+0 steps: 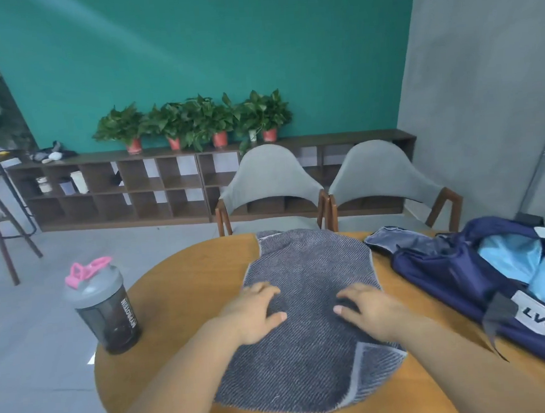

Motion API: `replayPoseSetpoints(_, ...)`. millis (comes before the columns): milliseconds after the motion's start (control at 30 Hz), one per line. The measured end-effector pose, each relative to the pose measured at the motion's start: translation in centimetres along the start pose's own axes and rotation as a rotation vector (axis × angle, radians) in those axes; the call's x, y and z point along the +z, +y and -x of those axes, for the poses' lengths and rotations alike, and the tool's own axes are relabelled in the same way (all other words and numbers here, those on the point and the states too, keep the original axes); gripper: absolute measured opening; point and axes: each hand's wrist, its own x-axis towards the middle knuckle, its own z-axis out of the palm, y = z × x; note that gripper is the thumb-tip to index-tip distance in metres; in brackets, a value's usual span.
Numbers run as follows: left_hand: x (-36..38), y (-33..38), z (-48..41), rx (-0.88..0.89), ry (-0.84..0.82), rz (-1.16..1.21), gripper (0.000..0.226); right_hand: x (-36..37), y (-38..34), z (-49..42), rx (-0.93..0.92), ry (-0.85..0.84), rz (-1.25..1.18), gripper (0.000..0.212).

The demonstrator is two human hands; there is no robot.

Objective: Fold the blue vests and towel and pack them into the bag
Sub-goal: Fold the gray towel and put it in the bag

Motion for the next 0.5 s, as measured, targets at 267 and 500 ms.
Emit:
replayPoseSetpoints(267,2.3,1.4,-2.6,0.112,0.252,-0.225,0.034,0.4,-1.2,-2.4,-0.003,0.288,0.123,0.041)
replayPoseSetpoints(500,3.5,1.2,-6.3,0.029,0.313,-0.21,0.043,1.9,-1.5,-5.4,0.056,0.199,0.103,0.051)
